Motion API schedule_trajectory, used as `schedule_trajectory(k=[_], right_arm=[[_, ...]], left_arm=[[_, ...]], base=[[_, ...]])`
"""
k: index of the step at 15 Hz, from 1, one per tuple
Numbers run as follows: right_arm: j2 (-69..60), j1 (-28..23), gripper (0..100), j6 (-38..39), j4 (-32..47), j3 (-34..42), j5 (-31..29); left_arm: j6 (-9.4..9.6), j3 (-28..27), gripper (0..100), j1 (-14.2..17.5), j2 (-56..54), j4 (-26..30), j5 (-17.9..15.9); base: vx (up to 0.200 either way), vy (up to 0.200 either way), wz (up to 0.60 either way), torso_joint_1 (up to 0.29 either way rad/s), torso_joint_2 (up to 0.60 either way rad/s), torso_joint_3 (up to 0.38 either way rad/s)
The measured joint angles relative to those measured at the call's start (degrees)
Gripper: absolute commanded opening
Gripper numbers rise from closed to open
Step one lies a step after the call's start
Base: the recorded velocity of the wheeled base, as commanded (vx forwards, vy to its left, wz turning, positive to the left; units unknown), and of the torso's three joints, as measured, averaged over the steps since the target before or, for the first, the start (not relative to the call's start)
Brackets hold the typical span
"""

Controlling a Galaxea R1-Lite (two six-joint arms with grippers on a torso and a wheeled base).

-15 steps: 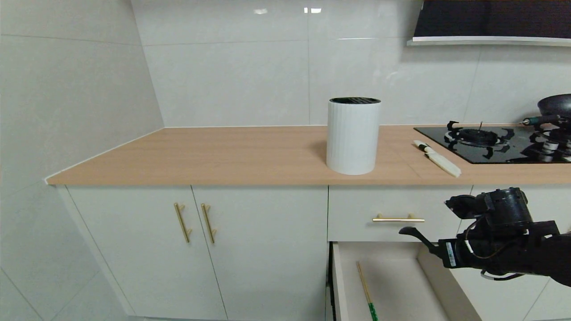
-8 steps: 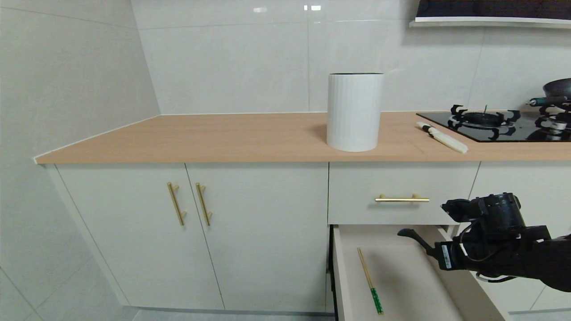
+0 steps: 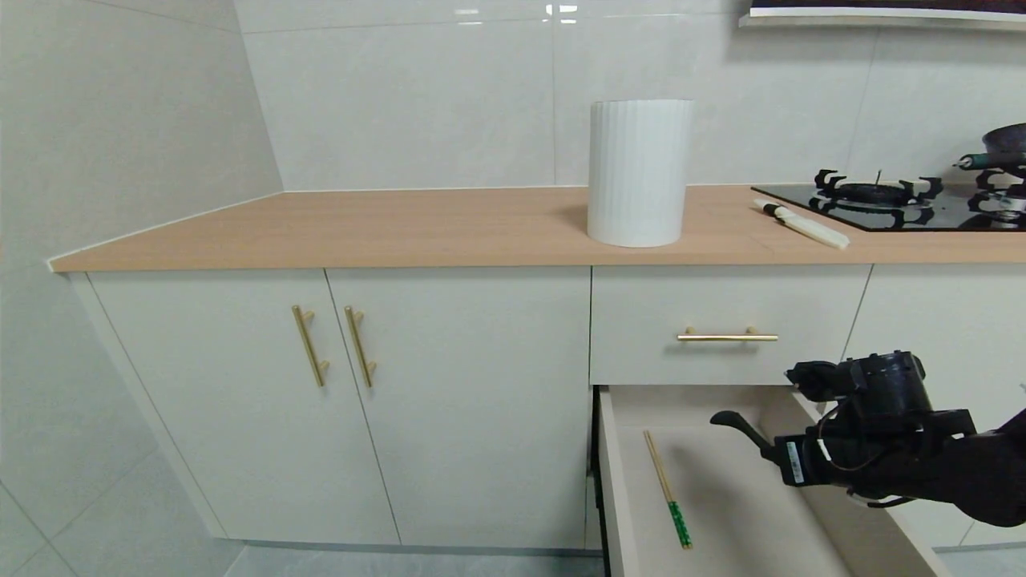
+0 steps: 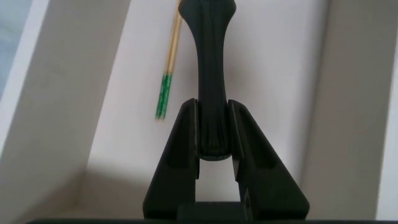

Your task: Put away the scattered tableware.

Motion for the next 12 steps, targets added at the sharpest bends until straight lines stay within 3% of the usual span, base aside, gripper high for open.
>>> schedule_trajectory(k=[6,12], right_arm=[[12.9,0.9,0,0.2,-18.4,1.5,-5.3],[27.0,2.7,0,0.8,-19.4,-3.5,-10.7]], left_arm=[[0.0,0.0,100,0.0,0.0,0.0,0.0],[0.02,0.0,100,0.0,0.0,0.0,0.0]], base=[[0.0,0.0,0.0,0.0,0.0,0.0],[0.0,0.0,0.0,0.0,0.0,0.0]])
